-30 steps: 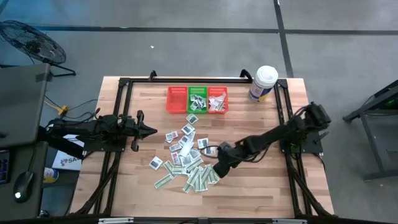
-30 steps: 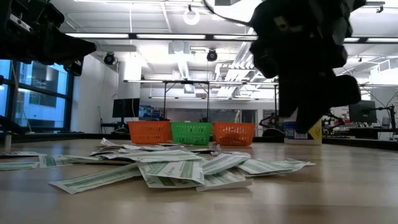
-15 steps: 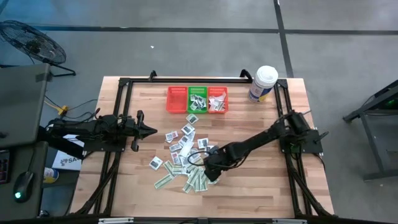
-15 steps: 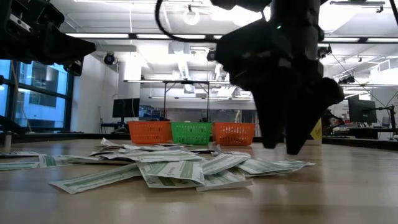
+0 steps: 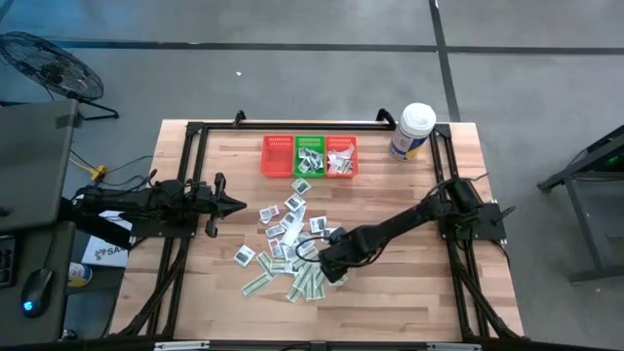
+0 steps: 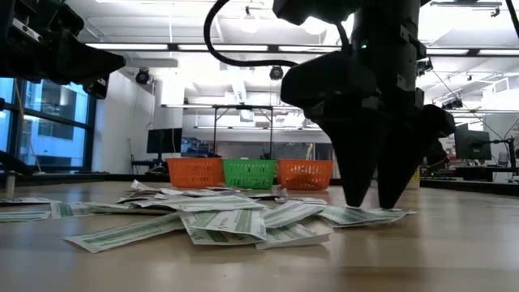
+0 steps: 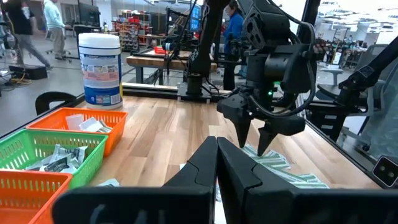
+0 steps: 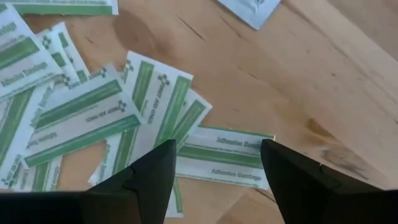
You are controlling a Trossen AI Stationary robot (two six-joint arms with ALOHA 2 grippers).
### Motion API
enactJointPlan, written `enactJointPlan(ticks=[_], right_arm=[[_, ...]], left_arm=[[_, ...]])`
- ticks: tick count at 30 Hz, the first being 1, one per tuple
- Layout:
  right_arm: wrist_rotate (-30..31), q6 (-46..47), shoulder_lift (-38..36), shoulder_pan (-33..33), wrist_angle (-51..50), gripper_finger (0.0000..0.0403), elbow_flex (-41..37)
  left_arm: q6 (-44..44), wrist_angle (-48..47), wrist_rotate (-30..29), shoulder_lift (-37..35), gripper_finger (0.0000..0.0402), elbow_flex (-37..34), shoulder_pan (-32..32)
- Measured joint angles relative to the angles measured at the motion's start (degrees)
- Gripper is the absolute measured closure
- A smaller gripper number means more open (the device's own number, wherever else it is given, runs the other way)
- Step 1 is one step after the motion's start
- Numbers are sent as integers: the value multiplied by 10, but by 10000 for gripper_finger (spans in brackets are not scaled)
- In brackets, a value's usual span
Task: Pick & Place First Aid Supplies
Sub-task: Put the bandage pack into the right orange bin
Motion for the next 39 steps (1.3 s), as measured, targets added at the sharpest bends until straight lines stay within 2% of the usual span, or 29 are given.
enactJointPlan(ticks=[16, 21, 28, 39], right_arm=[[38, -17, 3, 8, -76, 174, -3], [9, -13, -1, 7, -11, 183, -46], [6, -4, -5, 7, 12, 234, -77], [17, -38, -9, 7, -11, 351, -72]], left_arm=[[0, 0, 0, 0, 400, 0, 0], [0, 0, 0, 0, 400, 0, 0], [0, 0, 0, 0, 400, 0, 0], [0, 0, 0, 0, 400, 0, 0]])
